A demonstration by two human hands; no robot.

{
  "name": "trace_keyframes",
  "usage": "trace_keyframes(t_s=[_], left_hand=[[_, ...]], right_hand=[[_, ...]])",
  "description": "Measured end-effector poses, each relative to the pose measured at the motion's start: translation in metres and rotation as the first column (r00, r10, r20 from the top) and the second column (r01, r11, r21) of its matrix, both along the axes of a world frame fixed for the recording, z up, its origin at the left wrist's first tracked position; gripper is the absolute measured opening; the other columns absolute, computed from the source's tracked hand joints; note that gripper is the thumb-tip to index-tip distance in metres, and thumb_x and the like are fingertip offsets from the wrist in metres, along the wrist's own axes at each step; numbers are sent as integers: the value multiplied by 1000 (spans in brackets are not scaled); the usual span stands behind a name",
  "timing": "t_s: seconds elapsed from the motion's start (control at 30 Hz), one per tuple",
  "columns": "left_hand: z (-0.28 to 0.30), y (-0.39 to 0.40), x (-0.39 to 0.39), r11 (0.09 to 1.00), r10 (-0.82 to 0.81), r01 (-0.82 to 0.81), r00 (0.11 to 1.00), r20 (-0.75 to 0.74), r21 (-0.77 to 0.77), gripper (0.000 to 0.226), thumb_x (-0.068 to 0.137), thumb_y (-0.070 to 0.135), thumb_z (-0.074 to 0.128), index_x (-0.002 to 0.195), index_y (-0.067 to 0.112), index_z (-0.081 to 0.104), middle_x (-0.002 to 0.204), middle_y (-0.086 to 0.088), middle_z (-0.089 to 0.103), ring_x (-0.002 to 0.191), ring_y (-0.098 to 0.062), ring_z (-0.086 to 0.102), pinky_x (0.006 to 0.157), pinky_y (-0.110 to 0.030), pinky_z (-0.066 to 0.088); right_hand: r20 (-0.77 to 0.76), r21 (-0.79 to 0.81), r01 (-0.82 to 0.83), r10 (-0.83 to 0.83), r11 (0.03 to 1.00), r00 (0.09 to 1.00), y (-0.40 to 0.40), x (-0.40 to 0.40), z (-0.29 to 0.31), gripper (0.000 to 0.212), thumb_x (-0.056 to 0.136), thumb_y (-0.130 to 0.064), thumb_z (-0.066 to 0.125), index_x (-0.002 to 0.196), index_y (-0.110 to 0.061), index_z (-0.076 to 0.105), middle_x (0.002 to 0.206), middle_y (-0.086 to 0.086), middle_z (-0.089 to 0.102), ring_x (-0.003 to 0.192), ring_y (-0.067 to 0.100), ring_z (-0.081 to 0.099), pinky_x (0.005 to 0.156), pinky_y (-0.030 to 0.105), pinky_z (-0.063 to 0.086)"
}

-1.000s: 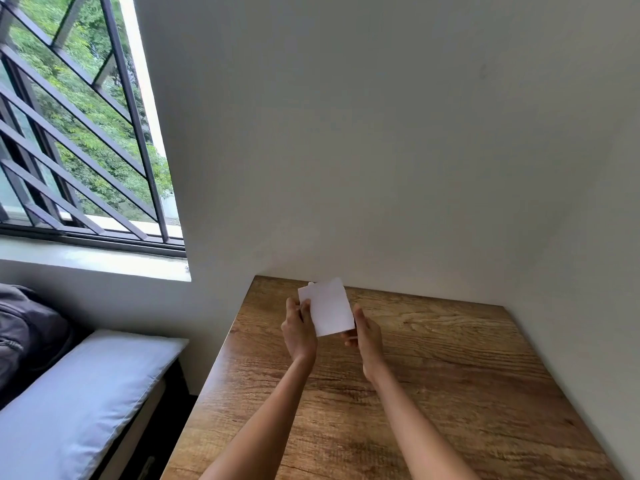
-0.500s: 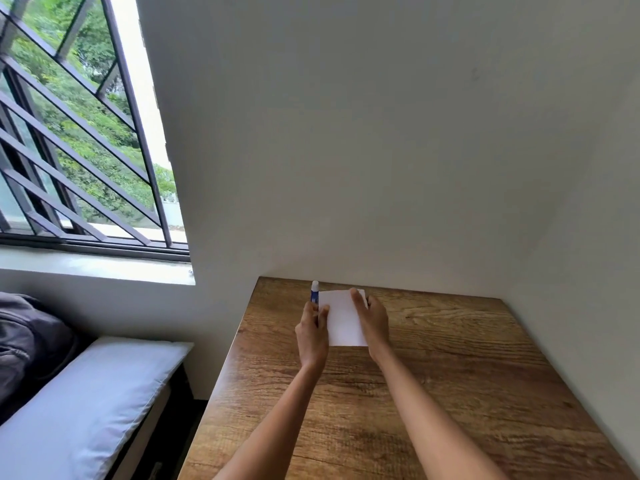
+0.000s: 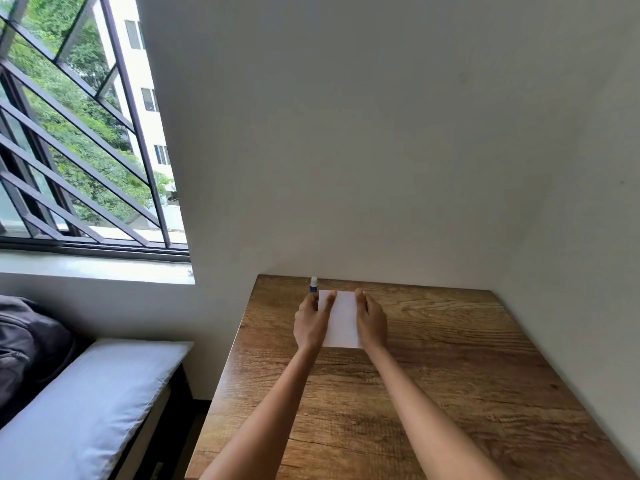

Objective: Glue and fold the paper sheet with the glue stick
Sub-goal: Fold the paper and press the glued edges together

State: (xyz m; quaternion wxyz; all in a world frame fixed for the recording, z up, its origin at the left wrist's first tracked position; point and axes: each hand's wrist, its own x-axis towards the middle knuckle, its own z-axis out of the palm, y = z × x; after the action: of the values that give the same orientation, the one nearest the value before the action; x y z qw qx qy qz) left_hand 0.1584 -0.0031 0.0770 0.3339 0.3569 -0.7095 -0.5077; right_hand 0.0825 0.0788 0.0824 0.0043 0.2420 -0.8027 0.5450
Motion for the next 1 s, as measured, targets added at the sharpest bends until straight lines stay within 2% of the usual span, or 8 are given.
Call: trace_keyframes(t_s=[0.1, 0.2, 0.3, 0.43, 0.67, 0.77, 0.83, 1.0], left_hand=[[3, 1, 0, 998, 11, -10, 1000, 12, -69, 33, 88, 41, 56, 71, 12, 54, 66, 3, 57, 62, -15, 55, 50, -27, 36], [0, 7, 1, 997, 60, -62, 997, -40, -54, 28, 90, 35, 54, 72, 13, 55, 65, 2, 57, 63, -16, 55, 52, -27, 38], [-1, 10, 7, 992, 117, -121, 989, -85, -44, 28, 91, 32, 53, 69, 17, 48, 64, 3, 55, 60, -16, 55, 53, -29, 42], [2, 9, 15, 981, 173, -182, 978, -113, -73, 26, 92, 30, 52, 70, 16, 49, 66, 2, 56, 56, -14, 56, 43, -25, 40], [-7, -2, 24, 975, 196, -202, 978, -76, -89, 31, 92, 36, 51, 75, 11, 54, 68, -2, 57, 60, -18, 53, 44, -23, 32], [-8, -3, 25, 976, 210, -214, 974, -84, -49, 31, 92, 37, 50, 76, 11, 54, 73, -6, 61, 62, -20, 56, 44, -22, 33], [-8, -4, 26, 976, 211, -215, 974, -87, -37, 30, 92, 38, 51, 74, 13, 52, 73, -6, 60, 64, -21, 57, 45, -23, 34], [-11, -3, 31, 980, 189, -193, 978, -89, -37, 31, 89, 40, 56, 69, 18, 49, 70, -1, 57, 63, -19, 54, 45, -22, 33]], right_hand=[[21, -10, 39, -38, 999, 999, 2, 5, -2, 47, 98, -39, 35, 56, -20, 43, 51, -4, 44, 44, 9, 43, 40, 18, 25], [176, -108, 131, -111, 986, 978, 4, 7, 0, 56, 93, -52, 33, 51, -17, 47, 49, -3, 45, 44, 12, 41, 41, 22, 23], [150, -65, 10, 0, 998, 989, 7, 10, 2, 54, 81, -65, 46, 71, -13, 59, 61, -4, 55, 53, 12, 51, 44, 22, 33], [196, -56, -115, 124, 992, 973, 9, 20, -8, 30, 77, -42, 71, 79, -17, 55, 73, -3, 62, 63, 12, 60, 47, 20, 44], [139, -156, 4, 18, 988, 990, 8, 38, -20, 41, 93, -36, 52, 54, -24, 44, 50, -8, 43, 45, 7, 38, 42, 20, 25], [244, -147, -116, 150, 982, 958, 13, 46, -22, 18, 82, -36, 68, 76, -23, 57, 67, -8, 60, 55, 3, 55, 43, 12, 39], [347, -154, -192, 235, 969, 908, 19, 50, -30, 17, 80, -31, 72, 84, -20, 60, 72, -3, 63, 55, 1, 58, 42, 13, 41], [389, -151, -171, 218, 974, 895, 37, 51, -39, 25, 94, -33, 51, 86, -13, 64, 60, -1, 59, 42, -1, 51, 37, 14, 38]])
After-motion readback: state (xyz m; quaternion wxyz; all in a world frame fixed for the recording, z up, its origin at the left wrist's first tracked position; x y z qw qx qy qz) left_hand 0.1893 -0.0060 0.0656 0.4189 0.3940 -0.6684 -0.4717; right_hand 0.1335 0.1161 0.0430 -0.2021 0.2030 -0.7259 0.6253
